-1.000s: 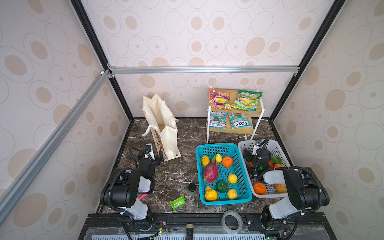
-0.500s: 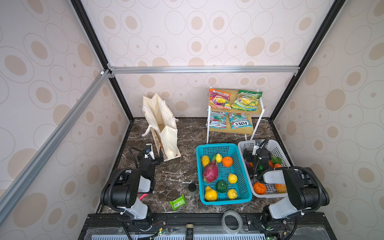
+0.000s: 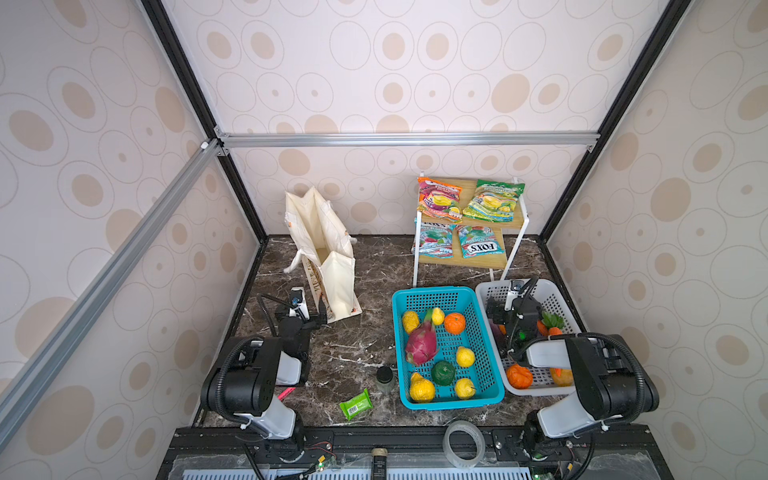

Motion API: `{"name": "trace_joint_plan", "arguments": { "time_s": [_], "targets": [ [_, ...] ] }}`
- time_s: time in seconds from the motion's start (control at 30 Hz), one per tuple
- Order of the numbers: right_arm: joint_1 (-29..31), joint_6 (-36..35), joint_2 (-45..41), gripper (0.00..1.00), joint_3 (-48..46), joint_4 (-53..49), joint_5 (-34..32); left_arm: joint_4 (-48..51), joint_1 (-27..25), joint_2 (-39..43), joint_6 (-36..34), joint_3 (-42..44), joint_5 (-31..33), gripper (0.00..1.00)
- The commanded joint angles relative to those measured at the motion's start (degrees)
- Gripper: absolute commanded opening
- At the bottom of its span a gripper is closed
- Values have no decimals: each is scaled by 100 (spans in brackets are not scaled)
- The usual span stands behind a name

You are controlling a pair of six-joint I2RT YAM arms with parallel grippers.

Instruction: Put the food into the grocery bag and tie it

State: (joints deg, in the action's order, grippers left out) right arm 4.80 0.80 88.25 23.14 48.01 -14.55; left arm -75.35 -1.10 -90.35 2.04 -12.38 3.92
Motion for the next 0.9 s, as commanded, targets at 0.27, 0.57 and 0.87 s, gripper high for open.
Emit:
{"name": "trace_joint_plan", "arguments": {
  "time_s": [0.27, 0.57, 0.87],
  "targets": [
    [-10, -82, -767, 100, 339, -1324, 243, 194, -44, 1560, 131, 433, 826, 99],
    [-10, 882, -2192, 100, 987, -3183, 960, 2110, -126, 4332, 1847, 322, 1388, 99],
    [18, 1752, -2578, 100, 1689, -3785, 4115, 3805, -110, 5790, 3347, -833, 799, 99]
  ]
}}
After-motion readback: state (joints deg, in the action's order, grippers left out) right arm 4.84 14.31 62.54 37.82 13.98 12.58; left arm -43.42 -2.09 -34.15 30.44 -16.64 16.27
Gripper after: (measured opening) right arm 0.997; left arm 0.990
